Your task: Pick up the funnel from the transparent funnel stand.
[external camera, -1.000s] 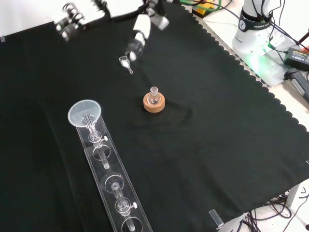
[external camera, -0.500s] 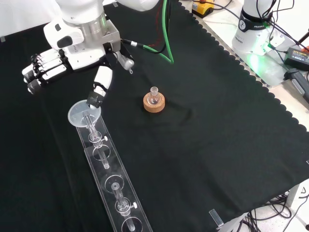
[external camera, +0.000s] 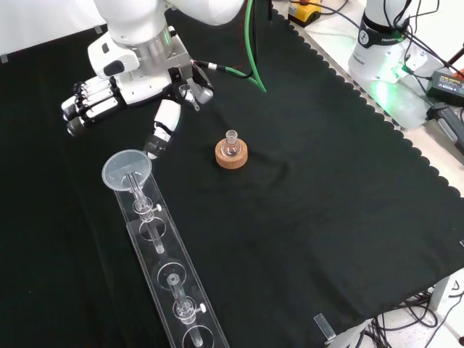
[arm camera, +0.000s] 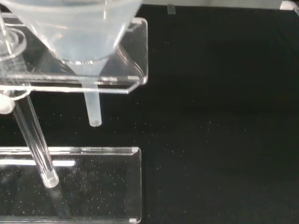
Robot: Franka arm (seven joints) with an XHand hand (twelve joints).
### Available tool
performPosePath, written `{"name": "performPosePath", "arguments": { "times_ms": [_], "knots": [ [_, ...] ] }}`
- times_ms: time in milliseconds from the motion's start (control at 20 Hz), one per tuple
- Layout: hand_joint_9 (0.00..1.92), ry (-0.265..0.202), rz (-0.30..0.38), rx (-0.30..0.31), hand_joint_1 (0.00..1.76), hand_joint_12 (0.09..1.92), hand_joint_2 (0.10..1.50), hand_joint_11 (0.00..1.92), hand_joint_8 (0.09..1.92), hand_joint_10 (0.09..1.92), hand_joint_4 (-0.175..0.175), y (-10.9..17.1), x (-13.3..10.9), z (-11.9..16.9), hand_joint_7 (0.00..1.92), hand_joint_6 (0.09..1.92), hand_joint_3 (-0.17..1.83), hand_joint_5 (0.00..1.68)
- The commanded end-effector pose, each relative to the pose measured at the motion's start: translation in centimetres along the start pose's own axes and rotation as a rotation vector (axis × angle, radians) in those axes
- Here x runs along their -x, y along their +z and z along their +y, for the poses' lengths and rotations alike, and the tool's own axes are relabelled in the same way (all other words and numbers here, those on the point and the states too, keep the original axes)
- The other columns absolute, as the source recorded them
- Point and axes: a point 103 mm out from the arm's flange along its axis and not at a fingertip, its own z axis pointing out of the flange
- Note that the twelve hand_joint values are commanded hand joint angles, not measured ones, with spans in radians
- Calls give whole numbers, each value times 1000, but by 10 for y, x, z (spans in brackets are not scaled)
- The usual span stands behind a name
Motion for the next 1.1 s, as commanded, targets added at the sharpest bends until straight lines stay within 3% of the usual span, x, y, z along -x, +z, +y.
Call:
{"name": "performPosePath", "arguments": {
  "times_ms": [50,250,750,1100],
  "knots": [
    [0,86,110,16,133,738,813,0,87,87,89,6,7,4,0,87,18,0],
    [0,82,116,13,117,836,817,0,87,87,84,11,2,7,0,87,15,0],
    [0,43,237,-126,108,859,812,0,87,87,83,17,-4,11,0,87,12,0],
    [0,-14,217,-181,110,866,812,0,87,87,83,26,-20,9,0,87,12,0]
  ]
}}
